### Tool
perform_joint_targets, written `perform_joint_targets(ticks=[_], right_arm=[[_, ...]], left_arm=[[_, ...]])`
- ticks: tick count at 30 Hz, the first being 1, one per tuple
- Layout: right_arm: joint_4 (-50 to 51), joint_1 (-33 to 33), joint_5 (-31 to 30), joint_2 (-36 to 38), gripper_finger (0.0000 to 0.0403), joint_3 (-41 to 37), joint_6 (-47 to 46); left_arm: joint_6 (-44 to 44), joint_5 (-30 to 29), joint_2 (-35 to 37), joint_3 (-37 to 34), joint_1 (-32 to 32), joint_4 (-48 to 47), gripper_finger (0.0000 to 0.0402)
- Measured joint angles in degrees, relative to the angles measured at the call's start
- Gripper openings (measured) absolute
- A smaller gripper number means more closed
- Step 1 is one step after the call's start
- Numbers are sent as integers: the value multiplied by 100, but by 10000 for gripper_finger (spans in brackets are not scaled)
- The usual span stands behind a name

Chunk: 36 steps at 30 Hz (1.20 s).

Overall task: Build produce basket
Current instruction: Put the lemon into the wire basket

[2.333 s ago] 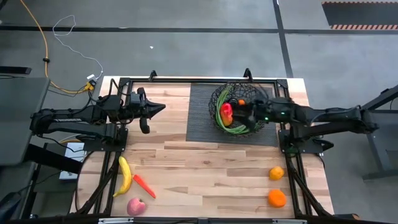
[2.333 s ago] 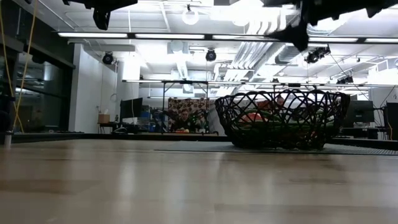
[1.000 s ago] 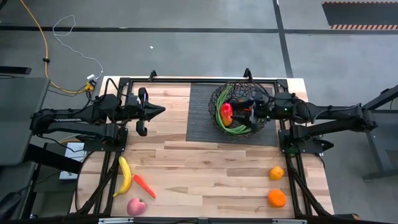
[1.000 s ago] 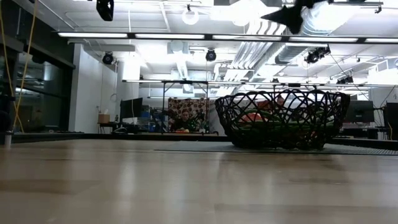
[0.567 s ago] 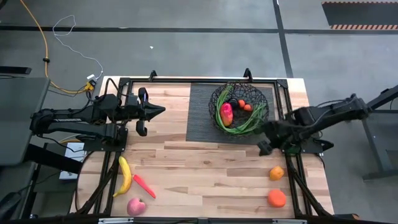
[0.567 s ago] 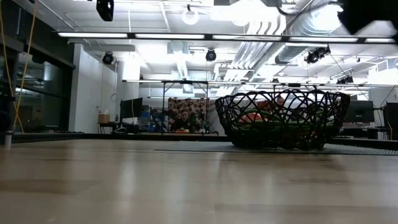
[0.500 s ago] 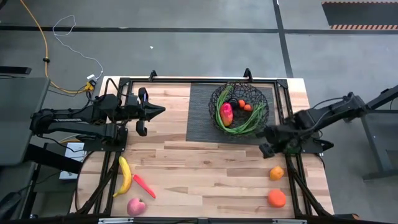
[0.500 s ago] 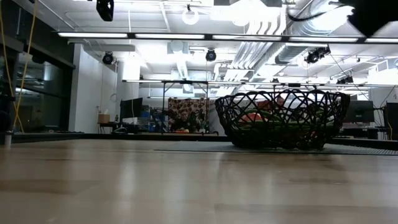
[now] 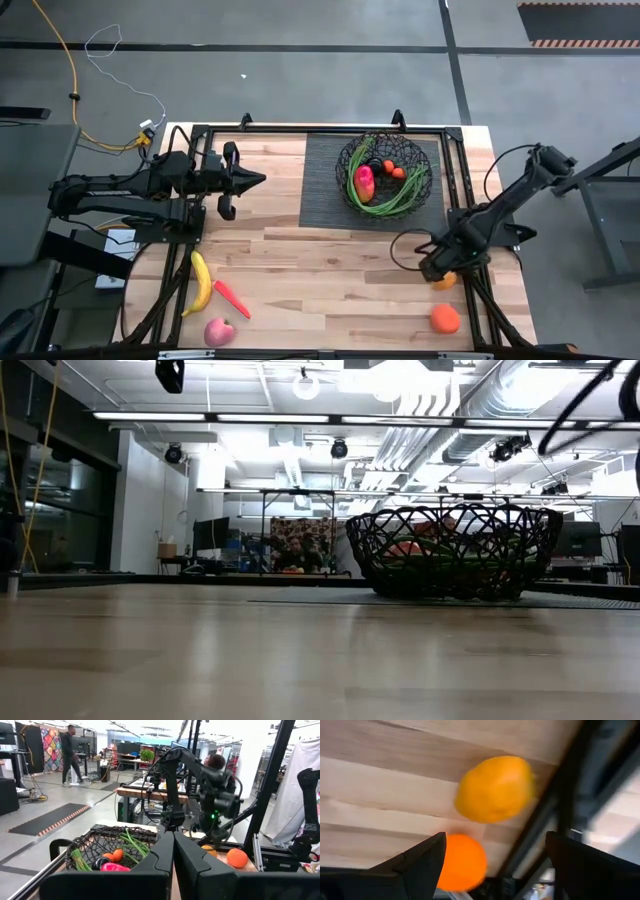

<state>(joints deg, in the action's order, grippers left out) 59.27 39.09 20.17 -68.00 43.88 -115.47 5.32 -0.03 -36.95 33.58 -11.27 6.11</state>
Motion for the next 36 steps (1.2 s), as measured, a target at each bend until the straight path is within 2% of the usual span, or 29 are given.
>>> perform_joint_targets(ticks=[4,21,32,36], right_arm=[[-775,-2,-18,2,332,-586,-210],[-1330,-7,140,10,332,-1373,-645],[-1373,-7,180,6,332,-1437,-711],[-1373,-7,219,6,315,-1437,-711]], left_arm=[[0,-2,0,0,2,0,0],[0,-17,0,0,-2,0,0],[0,-17,0,0,-2,0,0],[0,-17,-1,0,-2,-1,0]])
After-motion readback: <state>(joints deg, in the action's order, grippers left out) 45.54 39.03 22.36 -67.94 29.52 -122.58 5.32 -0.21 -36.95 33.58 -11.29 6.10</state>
